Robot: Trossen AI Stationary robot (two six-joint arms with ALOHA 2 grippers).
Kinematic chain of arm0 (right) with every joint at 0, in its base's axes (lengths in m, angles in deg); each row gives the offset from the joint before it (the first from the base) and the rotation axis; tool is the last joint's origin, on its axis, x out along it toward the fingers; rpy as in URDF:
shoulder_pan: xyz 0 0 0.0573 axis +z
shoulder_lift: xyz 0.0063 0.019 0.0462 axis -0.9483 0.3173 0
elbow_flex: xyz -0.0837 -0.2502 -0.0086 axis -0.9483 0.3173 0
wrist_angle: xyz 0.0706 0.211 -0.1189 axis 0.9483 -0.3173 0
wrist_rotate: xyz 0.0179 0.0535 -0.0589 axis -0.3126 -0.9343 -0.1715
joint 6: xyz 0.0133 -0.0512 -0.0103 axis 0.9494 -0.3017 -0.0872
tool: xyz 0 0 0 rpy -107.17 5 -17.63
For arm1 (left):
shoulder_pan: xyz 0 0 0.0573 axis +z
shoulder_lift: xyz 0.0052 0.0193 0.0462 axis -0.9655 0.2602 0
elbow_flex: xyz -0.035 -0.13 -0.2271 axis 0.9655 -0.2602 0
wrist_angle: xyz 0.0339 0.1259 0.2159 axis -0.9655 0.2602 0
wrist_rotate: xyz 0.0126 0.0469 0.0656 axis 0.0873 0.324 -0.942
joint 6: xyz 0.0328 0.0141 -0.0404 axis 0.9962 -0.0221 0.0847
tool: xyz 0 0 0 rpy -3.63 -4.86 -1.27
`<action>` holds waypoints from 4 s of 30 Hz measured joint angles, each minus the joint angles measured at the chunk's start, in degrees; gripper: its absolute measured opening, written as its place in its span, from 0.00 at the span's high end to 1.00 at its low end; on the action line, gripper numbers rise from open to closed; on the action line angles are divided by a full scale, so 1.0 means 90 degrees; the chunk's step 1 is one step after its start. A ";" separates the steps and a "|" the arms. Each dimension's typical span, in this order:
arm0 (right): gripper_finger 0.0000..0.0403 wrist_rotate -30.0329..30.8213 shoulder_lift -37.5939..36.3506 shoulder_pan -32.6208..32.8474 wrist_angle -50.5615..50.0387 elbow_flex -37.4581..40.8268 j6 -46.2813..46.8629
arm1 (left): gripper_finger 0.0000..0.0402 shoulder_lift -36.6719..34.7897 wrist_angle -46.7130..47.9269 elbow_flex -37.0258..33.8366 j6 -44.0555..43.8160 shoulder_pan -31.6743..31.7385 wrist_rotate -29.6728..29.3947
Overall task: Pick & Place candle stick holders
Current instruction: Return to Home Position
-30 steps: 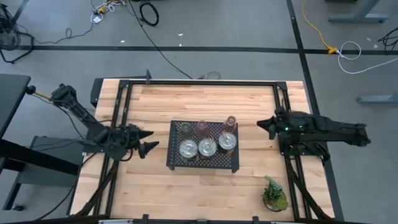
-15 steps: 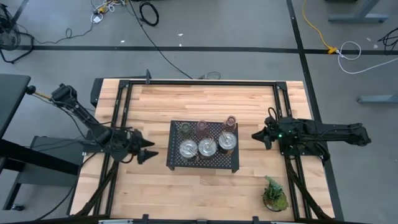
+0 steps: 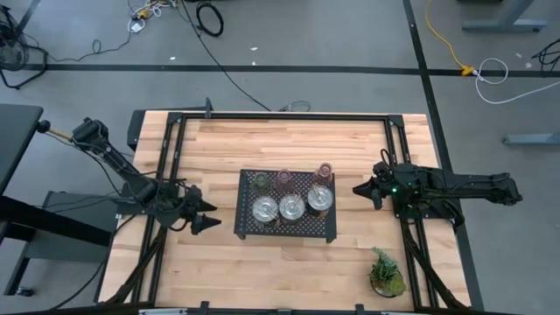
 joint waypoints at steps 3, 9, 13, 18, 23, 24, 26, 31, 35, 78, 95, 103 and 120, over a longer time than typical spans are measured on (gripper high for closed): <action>0.85 0.0000 0.0000 0.0002 0.0002 0.0000 -0.0002 | 0.04 -0.0024 0.0012 0.0000 0.0000 0.0000 0.0005; 0.85 0.0058 -0.0522 0.0061 0.0981 0.0426 -0.0024 | 0.04 -0.0981 -0.0199 -0.0312 0.0000 0.0012 0.0008; 0.85 0.0014 -0.1314 0.0144 0.3048 0.0986 -0.0025 | 0.04 -0.1701 -0.1194 -0.0825 0.0110 0.0029 0.0022; 0.85 0.0086 -0.1313 0.0312 0.4152 0.0981 -0.0022 | 0.04 -0.2462 -0.1169 -0.0821 0.0171 0.0158 0.0113; 0.85 0.0261 -0.1313 0.0734 0.4550 0.1006 -0.0020 | 0.04 -0.3310 -0.1135 -0.0821 0.0170 0.0805 0.0121; 0.85 0.0262 -0.1308 0.0803 0.4576 0.0992 -0.0019 | 0.04 -0.3512 -0.1123 -0.0821 0.0169 0.1001 0.0120; 0.85 0.0265 -0.1307 0.0899 0.4528 0.0996 -0.0019 | 0.04 -0.3899 -0.1112 -0.0821 0.0168 0.1452 0.0119; 0.85 0.0269 -0.1309 0.0937 0.4534 0.0996 -0.0012 | 0.04 -0.4079 -0.1254 -0.0828 0.0169 0.2528 0.0085; 0.85 0.0270 -0.1309 0.0932 0.4527 0.0996 -0.0014 | 0.04 -0.4075 -0.1280 -0.0831 0.0172 0.2950 0.0073; 0.85 0.1615 -0.1309 0.0927 0.3338 0.1001 -0.5168 | 0.04 -0.4075 -0.1197 -0.0833 0.0174 0.3917 0.0107; 0.85 0.1613 -0.1309 0.0927 0.3349 0.1001 -0.5170 | 0.04 -0.4075 -0.1063 -0.0838 0.7960 0.4305 0.5130; 0.85 0.1613 -0.1309 0.0928 0.3349 0.1001 -0.5171 | 0.04 -0.4073 -0.0906 -0.0838 0.8254 0.4534 0.4193; 0.85 0.1613 -0.1309 0.0927 0.3347 0.1001 -0.5173 | 0.04 -0.4041 -0.0896 -0.0838 0.7787 0.4500 0.3937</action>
